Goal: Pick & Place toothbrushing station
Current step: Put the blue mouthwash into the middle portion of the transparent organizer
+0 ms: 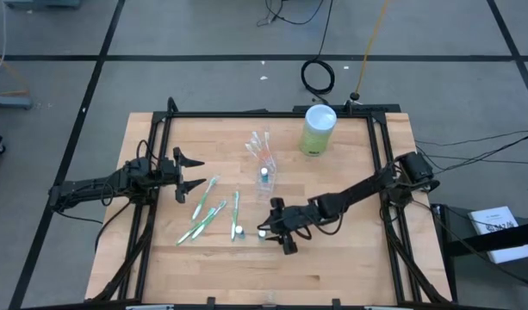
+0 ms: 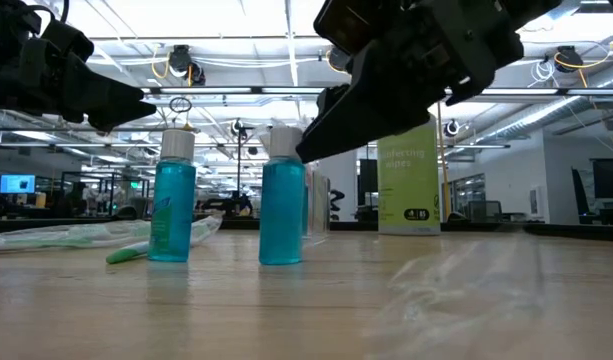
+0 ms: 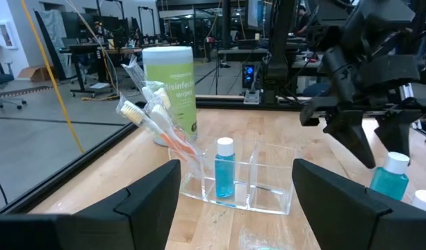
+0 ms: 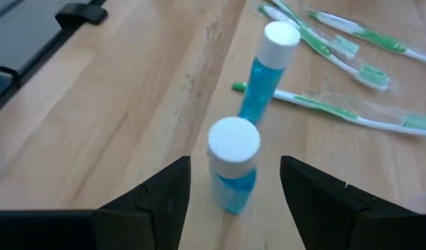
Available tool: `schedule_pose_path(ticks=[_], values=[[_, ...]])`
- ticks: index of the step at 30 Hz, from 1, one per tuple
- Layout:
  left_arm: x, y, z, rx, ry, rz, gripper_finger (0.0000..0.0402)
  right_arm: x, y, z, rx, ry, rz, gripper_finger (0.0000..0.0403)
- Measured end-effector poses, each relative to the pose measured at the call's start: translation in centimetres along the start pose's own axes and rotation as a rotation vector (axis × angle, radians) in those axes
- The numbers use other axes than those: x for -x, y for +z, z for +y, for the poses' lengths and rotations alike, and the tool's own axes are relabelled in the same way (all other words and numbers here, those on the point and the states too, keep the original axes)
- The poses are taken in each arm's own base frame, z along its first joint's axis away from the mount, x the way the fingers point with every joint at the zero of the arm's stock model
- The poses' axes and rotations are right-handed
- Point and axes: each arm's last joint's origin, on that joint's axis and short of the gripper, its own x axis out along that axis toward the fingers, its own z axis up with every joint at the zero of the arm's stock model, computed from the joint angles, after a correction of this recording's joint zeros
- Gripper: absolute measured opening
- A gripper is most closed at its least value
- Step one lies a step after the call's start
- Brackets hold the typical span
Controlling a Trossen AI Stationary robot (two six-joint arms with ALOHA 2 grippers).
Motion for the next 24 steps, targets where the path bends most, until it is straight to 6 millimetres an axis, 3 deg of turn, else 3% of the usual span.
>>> schedule_pose_path(ticks=[24], values=[[0.0, 0.0, 0.0, 0.000, 0.000, 0.000, 0.0285, 0.0, 0.9, -1.2, 0.080, 0.003, -0.037, 0.0210]])
